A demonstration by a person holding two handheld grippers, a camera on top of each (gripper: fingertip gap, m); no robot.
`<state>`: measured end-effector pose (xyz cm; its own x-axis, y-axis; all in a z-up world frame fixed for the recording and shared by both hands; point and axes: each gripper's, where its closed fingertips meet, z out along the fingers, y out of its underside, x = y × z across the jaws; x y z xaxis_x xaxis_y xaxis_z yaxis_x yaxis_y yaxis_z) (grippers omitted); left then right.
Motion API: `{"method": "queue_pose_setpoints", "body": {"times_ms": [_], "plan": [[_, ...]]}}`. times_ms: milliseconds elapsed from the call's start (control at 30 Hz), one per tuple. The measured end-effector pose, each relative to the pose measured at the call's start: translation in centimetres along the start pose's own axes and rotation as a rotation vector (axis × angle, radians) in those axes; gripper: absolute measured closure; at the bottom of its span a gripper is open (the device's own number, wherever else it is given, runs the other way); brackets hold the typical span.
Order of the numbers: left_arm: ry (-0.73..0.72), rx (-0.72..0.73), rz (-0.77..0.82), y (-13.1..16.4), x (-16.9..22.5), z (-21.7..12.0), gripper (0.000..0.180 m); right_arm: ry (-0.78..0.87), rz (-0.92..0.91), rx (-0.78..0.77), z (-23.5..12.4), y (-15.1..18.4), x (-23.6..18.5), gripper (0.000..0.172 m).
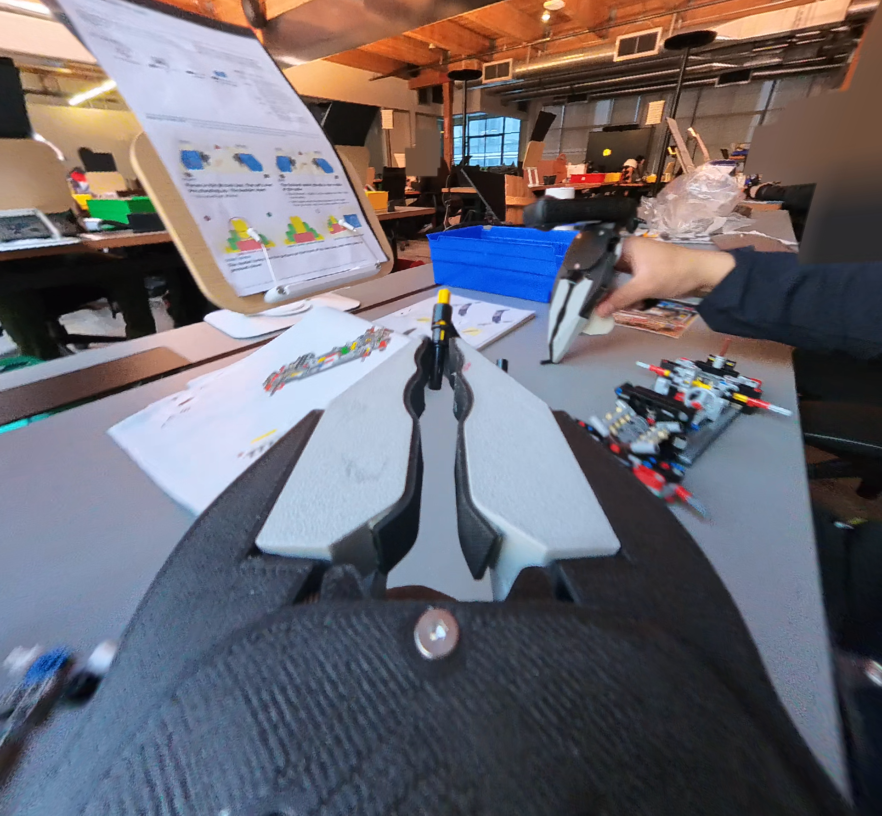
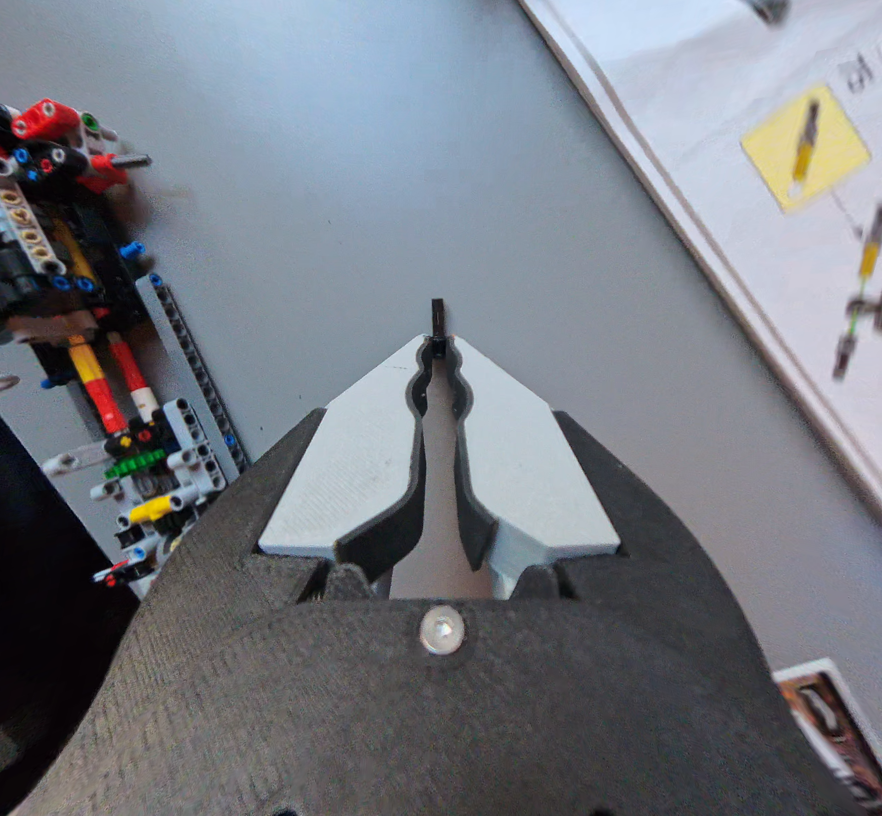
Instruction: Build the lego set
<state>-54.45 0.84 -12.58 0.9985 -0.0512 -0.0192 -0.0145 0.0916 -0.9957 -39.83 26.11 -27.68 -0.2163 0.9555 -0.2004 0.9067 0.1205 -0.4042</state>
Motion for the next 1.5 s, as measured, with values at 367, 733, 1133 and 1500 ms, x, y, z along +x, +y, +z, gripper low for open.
{"method": "queue_pose_setpoints", "body": {"times_ms": [367,733,1133,1500], "plan": [[0.117,0.068,0.006,0.7,0.7,14.8,0.177,-0.11,0.147,0.216,-1.7,3.5,-1.5,0.16],[0.234,-0.015,0.002,3.7,2.3,17.3,0.178,-0.265,0.058,0.238,-3.0,4.5,-4.8,0.16],[0.316,-0.066,0.069,5.0,5.0,17.4,0.177,-0.045,-0.133,0.238,-2.2,4.3,-0.6,0.152],[0.349,-0.073,0.068,5.3,6.0,17.5,0.177,0.016,-0.272,0.365,-1.8,4.1,-0.7,0.16]]}}
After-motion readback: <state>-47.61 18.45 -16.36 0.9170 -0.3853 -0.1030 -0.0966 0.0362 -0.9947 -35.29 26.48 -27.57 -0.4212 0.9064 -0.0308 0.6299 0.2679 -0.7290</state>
